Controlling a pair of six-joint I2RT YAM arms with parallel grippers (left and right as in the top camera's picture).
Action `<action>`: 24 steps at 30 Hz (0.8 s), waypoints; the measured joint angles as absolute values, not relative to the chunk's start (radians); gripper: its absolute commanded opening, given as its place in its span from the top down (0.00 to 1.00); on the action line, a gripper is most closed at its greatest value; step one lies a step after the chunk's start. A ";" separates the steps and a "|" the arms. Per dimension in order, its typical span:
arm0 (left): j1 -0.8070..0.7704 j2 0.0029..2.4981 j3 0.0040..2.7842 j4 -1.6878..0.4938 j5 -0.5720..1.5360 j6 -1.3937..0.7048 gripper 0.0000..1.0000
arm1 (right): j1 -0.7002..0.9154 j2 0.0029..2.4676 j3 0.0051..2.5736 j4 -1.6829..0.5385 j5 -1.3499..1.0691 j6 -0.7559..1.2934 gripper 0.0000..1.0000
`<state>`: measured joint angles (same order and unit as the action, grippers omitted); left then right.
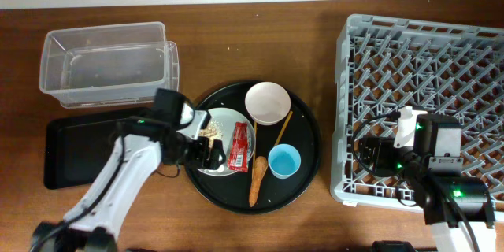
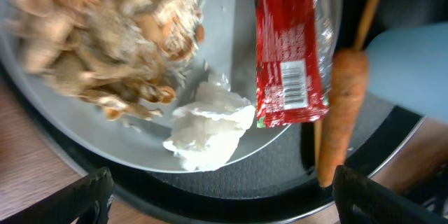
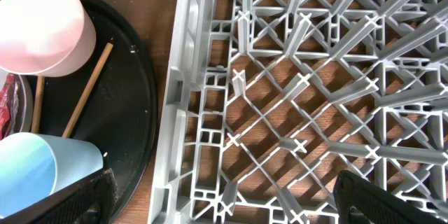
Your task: Sort waste into correct bins and load items into the dishwasher rack
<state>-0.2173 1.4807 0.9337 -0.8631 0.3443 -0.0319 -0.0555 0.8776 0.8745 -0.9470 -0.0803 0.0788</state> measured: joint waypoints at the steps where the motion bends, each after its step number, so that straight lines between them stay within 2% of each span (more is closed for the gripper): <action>1: -0.243 1.514 0.933 -0.863 0.320 -0.035 0.01 | -0.056 0.878 0.875 -0.947 -0.080 0.079 0.02; 5: -0.298 1.555 0.933 -0.828 0.184 -0.066 0.04 | -0.056 0.878 0.875 -0.953 -0.081 0.079 0.02; 10: -0.311 1.563 0.933 -0.808 0.145 -0.107 0.11 | -0.056 0.878 0.875 -0.954 -0.081 0.079 0.02; 13: -0.381 1.563 0.933 -0.772 0.140 -0.114 0.11 | -0.056 0.878 0.875 -0.955 -0.081 0.080 0.02; 16: -0.387 1.575 0.933 -0.761 0.138 -0.117 0.20 | -0.056 0.878 0.875 -0.955 -0.081 0.079 0.02; 20: -0.387 1.628 0.933 -0.761 0.137 -0.120 0.49 | -0.056 0.878 0.875 -0.955 -0.081 0.080 0.02; 22: -0.387 1.630 0.933 -0.761 0.137 -0.121 0.70 | -0.056 0.878 0.875 -0.955 -0.081 0.079 0.02; 23: -0.387 1.630 0.933 -0.761 0.137 -0.121 0.73 | -0.056 0.878 0.875 -0.955 -0.081 0.079 0.02; 24: -0.387 1.630 0.933 -0.762 0.137 -0.121 0.80 | -0.056 0.878 0.875 -0.955 -0.080 0.079 0.02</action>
<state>-0.3874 1.6302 0.9333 -0.7620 0.1368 -0.1215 -0.0555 0.8783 0.8745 -0.9550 -0.0803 0.0792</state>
